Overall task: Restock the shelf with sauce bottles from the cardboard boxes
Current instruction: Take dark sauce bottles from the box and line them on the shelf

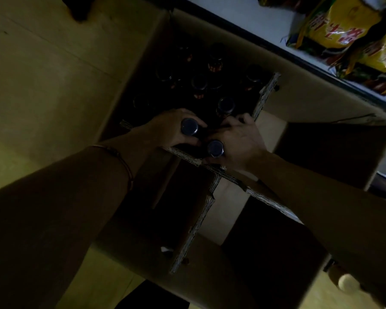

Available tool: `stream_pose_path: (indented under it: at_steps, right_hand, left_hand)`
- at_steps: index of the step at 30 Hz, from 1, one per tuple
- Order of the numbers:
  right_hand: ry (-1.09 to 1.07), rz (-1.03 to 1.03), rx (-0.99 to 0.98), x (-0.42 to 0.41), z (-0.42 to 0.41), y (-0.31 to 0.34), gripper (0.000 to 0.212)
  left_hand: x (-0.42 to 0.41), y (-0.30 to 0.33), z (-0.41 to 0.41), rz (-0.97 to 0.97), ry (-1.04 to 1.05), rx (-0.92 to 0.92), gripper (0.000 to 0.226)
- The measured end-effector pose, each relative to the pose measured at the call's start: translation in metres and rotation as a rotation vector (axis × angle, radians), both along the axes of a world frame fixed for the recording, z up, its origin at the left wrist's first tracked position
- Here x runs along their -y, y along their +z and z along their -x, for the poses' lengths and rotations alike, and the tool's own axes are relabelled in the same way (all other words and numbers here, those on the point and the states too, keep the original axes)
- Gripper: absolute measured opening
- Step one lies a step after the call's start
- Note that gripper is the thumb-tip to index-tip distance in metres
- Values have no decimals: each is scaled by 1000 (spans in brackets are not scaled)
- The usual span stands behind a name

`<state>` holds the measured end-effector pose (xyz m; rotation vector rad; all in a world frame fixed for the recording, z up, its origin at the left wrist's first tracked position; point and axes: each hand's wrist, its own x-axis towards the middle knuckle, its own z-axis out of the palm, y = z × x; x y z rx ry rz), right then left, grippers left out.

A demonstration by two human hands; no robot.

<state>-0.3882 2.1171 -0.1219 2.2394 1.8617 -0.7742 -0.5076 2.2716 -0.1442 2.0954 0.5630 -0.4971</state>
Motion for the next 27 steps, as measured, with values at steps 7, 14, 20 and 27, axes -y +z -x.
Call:
stream_pose_path:
  at_steps: [7, 14, 20, 27]
  right_hand:
    - [-213, -74, -197, 15, 16, 15, 41]
    - [-434, -225, -416, 35, 18, 92, 41]
    - [-745, -502, -511, 41, 0, 196, 36]
    - [-821, -732, -655, 57, -10, 349, 22]
  left_hand:
    - [14, 28, 9, 107, 131, -6, 36]
    - [30, 92, 26, 124, 402, 107, 19]
    - [60, 192, 1, 86, 506, 273, 20]
    - [83, 367, -26, 39, 503, 485, 24]
